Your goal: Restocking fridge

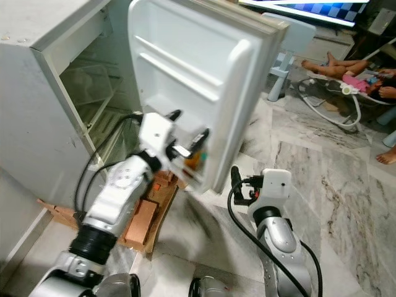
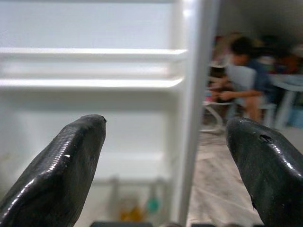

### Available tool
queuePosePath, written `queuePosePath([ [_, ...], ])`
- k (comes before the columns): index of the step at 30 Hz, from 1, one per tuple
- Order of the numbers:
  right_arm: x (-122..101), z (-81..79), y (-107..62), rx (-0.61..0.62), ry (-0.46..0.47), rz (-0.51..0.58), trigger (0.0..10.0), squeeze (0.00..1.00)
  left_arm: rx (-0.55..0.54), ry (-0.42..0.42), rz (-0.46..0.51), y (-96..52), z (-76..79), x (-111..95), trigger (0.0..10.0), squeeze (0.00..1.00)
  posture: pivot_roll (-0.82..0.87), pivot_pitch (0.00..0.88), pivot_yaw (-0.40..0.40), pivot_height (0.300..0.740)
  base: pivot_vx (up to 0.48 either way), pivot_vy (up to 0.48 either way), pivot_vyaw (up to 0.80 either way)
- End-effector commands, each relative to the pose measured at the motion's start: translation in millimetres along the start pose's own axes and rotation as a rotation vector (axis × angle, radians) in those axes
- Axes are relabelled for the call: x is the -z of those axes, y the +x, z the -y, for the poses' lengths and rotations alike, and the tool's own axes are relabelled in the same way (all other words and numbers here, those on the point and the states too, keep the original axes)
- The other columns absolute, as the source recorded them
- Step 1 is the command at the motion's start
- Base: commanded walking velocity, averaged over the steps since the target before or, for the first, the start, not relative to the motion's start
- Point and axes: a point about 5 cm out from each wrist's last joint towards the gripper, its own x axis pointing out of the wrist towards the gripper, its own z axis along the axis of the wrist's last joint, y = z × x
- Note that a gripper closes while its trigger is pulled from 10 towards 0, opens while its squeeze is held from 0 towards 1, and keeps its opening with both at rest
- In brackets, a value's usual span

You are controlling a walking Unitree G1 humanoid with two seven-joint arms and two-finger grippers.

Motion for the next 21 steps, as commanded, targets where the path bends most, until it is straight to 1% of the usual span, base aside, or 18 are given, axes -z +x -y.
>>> queuePosePath([
  [1,-3,-3.0,3.5,-0.025,0.004,0.014,10.0,0.0,-0.039,-0.004,0.012,-6.2,-4.5,0,10.0,0.0,0.07,0.039,-0.081,0.74,0.266,-0.398,0.0],
  [3,-5,-6.3,7.6,-0.03,-0.011,0.021,10.0,0.0,-0.09,-0.006,0.006,-14.8,-11.5,2,10.0,0.0,0.07,0.035,-0.08,0.74,0.268,-0.396,0.0],
  [6,-7,-4.9,14.6,0.002,0.006,0.034,10.0,0.0,-0.156,-0.011,0.014,-24.6,-19.2,-2,10.0,0.0,0.07,0.039,-0.079,0.74,0.289,-0.38,0.0],
  [8,-7,-4.3,15.8,0.01,0.007,0.034,10.0,0.0,-0.165,-0.009,0.014,-26.9,-20.6,-3,10.0,0.0,0.07,0.039,-0.078,0.74,0.292,-0.379,0.0],
  [10,-7,-4.0,19.1,0.019,0.011,0.041,10.0,0.0,-0.197,-0.007,0.008,-34.6,-25.3,-2,10.0,0.0,0.08,0.041,-0.078,0.74,0.3,-0.371,0.0],
  [11,-8,-6.4,22.7,0.012,0.014,0.05,10.0,0.0,-0.239,-0.011,0.0,-48.5,-31.5,3,10.0,0.0,0.09,0.044,-0.078,0.74,0.304,-0.368,0.0],
  [12,-8,-7.4,23.5,0.007,0.014,0.052,10.0,0.0,-0.25,-0.011,-0.005,-52.8,-32.9,5,10.0,0.0,0.09,0.045,-0.079,0.74,0.304,-0.368,0.0],
  [13,-8,-7.4,23.5,0.007,0.014,0.052,10.0,0.0,-0.25,-0.011,-0.005,-52.8,-32.9,5,10.0,0.0,0.09,0.045,-0.079,0.74,0.304,-0.368,0.0],
  [15,-7,-11.0,26.5,-0.012,0.004,0.047,10.0,0.0,-0.285,0.018,-0.061,-70.8,-39.1,14,10.0,0.0,0.09,0.047,-0.084,0.74,0.321,-0.354,0.0],
  [16,-7,-11.0,26.5,-0.012,0.004,0.047,10.0,0.0,-0.285,0.018,-0.061,-70.8,-39.1,14,10.0,0.0,0.09,0.047,-0.084,0.74,0.326,-0.349,0.0],
  [17,-7,-11.2,27.5,-0.014,0.003,0.047,10.0,0.0,-0.297,0.027,-0.069,-74.5,-41.1,14,10.0,0.0,0.09,0.053,-0.089,0.74,0.349,-0.326,0.0],
  [21,-7,-11.5,29.9,-0.02,0.003,0.046,10.0,0.0,-0.318,0.04,-0.073,-75.9,-44.3,13,10.0,0.0,0.1,0.054,-0.092,0.74,0.359,-0.315,0.0],
])
